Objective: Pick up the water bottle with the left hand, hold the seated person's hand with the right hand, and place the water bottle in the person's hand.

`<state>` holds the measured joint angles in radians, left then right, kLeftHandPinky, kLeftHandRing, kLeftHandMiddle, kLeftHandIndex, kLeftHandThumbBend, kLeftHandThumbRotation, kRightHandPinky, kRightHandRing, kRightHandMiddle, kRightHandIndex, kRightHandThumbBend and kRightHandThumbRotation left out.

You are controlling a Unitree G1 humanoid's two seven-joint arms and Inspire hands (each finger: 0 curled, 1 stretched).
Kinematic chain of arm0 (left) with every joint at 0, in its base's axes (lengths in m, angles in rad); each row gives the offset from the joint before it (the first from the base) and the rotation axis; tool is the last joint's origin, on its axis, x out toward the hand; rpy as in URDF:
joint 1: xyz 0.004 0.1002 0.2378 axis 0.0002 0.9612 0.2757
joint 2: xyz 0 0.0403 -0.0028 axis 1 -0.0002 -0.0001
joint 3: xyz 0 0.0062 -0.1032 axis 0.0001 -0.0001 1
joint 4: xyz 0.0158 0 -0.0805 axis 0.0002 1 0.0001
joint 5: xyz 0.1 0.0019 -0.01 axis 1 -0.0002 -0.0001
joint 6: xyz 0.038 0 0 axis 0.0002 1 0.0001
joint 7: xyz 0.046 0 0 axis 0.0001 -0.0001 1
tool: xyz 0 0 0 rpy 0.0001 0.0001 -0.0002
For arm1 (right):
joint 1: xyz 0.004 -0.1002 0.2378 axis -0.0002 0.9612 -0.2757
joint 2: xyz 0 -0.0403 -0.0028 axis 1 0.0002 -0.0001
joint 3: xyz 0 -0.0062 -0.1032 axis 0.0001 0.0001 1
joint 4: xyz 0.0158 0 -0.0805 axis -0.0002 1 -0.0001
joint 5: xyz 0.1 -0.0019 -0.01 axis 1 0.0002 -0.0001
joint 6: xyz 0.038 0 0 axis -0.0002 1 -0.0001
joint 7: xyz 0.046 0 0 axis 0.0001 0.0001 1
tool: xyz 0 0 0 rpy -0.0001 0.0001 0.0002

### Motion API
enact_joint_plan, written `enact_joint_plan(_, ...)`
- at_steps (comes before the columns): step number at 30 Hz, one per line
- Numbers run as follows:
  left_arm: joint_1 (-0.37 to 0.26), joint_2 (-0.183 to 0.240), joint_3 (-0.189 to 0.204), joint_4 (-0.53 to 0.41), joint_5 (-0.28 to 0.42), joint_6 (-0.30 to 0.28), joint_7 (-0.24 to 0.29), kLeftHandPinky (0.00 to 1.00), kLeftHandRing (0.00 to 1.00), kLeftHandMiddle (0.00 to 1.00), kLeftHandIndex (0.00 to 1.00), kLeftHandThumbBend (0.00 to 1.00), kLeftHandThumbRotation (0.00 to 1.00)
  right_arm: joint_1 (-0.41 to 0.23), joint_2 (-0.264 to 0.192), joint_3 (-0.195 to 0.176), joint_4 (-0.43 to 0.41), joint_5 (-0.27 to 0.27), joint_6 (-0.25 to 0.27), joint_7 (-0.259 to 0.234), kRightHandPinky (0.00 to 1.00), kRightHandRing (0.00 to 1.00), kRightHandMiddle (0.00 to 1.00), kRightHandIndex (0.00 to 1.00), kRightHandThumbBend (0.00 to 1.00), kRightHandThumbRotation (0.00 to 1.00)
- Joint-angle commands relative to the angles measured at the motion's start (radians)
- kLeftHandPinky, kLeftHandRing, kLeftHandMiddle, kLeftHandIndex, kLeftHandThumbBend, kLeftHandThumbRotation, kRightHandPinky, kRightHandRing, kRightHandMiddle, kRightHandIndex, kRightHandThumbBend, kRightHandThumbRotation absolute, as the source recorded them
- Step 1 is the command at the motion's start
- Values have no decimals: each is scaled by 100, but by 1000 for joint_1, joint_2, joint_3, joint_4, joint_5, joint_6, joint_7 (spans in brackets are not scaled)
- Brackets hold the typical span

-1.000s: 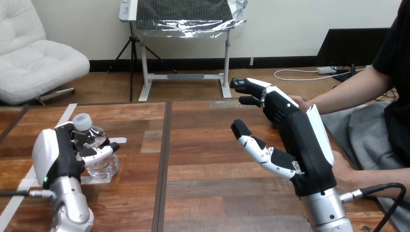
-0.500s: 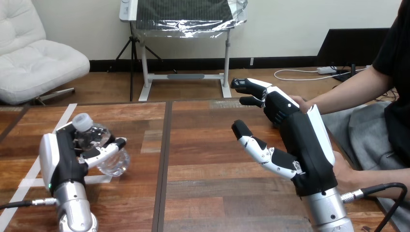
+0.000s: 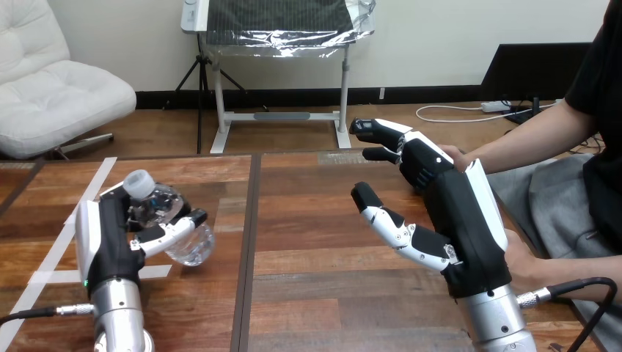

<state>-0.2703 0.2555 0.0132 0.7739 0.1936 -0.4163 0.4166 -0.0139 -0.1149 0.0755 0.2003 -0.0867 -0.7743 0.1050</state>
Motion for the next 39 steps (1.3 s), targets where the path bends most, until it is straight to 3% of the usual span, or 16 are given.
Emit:
enact_joint_plan(1,-32,-7,13,-255,-9,-23,-27,43,43,46,48,70,0,-55,8,-5,-31,8,-8,-6,76,82,80,76,40,17)
enact_joint_plan(17,43,-41,9,-452,-66,-6,-135,42,43,46,48,69,0,-60,3,-15,-30,7,-3,-10,75,82,81,76,40,17)
enact_joint_plan(28,91,-70,3,-573,-59,32,-171,42,42,45,48,69,0,-63,-13,-43,-42,13,21,-20,74,81,81,77,44,14)
enact_joint_plan(33,108,-81,2,-609,-56,35,-188,41,42,44,47,69,0,-56,-37,-72,-71,-18,62,-38,73,81,82,78,47,14)
enact_joint_plan(35,121,-88,3,-630,-50,39,-199,40,42,44,47,68,0,-51,-75,-107,-92,-61,89,-53,73,82,82,78,51,14)
enact_joint_plan(39,132,-94,5,-647,-45,47,-208,41,42,44,47,68,0,-40,-120,-137,-128,-98,137,-46,74,83,84,79,55,16)
